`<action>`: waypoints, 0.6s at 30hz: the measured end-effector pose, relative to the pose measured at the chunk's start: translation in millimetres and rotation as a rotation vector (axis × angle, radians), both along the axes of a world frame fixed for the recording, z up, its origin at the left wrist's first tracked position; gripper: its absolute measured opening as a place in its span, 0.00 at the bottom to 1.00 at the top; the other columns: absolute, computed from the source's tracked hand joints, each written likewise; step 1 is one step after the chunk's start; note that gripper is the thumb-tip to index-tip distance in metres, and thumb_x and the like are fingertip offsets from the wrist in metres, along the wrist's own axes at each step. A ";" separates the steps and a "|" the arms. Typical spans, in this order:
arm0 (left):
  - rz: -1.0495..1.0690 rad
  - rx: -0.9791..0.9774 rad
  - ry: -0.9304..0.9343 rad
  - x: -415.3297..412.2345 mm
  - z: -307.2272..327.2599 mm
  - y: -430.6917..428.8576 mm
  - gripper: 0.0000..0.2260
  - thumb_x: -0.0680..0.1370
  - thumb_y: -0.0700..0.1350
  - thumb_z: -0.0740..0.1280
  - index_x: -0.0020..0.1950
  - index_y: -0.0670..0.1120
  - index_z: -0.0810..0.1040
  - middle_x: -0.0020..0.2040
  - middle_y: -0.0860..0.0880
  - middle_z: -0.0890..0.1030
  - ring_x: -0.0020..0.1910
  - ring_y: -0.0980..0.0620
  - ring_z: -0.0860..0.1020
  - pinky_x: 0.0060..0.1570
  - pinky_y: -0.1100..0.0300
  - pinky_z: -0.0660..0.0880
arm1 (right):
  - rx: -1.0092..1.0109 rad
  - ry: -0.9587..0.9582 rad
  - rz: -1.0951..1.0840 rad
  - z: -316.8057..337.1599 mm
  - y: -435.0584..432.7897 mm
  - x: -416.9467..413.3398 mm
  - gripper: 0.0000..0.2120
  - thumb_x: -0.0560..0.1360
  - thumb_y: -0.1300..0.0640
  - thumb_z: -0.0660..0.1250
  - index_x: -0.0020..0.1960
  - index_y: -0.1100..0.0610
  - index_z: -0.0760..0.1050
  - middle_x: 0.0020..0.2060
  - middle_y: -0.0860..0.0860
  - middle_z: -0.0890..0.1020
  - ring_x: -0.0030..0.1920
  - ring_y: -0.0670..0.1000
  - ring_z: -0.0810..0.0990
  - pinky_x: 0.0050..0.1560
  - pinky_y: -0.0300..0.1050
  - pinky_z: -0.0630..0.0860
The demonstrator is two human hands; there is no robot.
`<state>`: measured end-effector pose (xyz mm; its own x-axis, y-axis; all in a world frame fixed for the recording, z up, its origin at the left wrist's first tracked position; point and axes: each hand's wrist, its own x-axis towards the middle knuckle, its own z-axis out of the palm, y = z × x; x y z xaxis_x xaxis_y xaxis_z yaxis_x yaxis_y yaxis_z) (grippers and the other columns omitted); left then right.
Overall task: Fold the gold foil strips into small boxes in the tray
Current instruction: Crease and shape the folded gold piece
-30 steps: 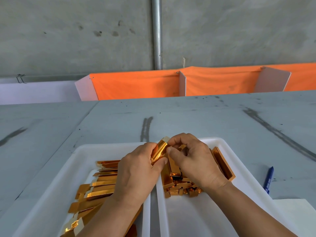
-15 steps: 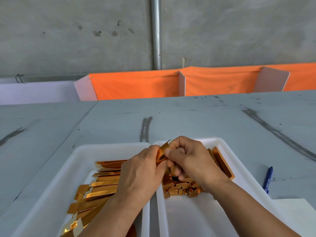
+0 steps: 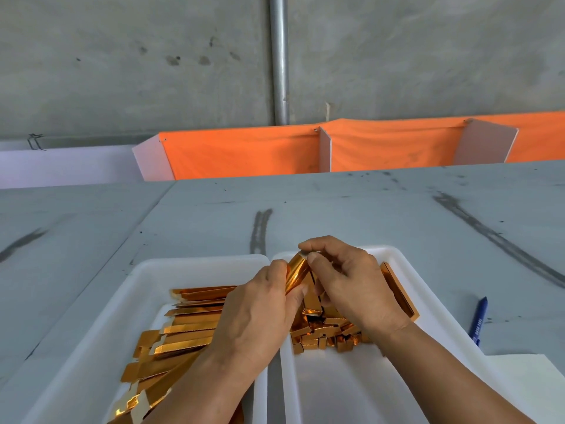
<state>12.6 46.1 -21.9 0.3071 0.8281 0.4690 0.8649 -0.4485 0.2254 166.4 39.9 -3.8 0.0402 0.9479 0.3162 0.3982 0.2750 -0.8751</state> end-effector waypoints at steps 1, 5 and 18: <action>0.003 0.002 0.003 0.3 0.0 0.0 0.18 0.78 0.64 0.51 0.61 0.54 0.62 0.48 0.58 0.72 0.40 0.59 0.73 0.34 0.72 0.65 | 0.001 -0.001 -0.004 0.3 -0.2 0.2 0.09 0.81 0.53 0.63 0.52 0.42 0.80 0.34 0.41 0.82 0.35 0.49 0.82 0.35 0.47 0.83; 0.027 0.016 0.026 1.1 -0.1 0.0 0.19 0.78 0.64 0.52 0.62 0.54 0.63 0.50 0.57 0.75 0.44 0.57 0.78 0.36 0.72 0.68 | -0.050 0.083 0.020 2.6 -0.3 1.0 0.10 0.80 0.55 0.64 0.48 0.45 0.83 0.33 0.51 0.84 0.34 0.52 0.83 0.37 0.48 0.83; 0.029 0.040 0.030 2.5 -1.7 -0.6 0.20 0.78 0.64 0.50 0.64 0.53 0.63 0.51 0.57 0.77 0.46 0.57 0.79 0.35 0.71 0.66 | -0.096 0.197 0.048 2.6 -0.5 -3.4 0.08 0.79 0.54 0.67 0.48 0.49 0.85 0.35 0.51 0.84 0.34 0.45 0.80 0.37 0.37 0.78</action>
<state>15.1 45.5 -23.6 0.2977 0.8176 0.4928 0.8839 -0.4311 0.1814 162.9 39.4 -1.2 0.0464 0.9755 0.2150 0.2055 0.2013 -0.9577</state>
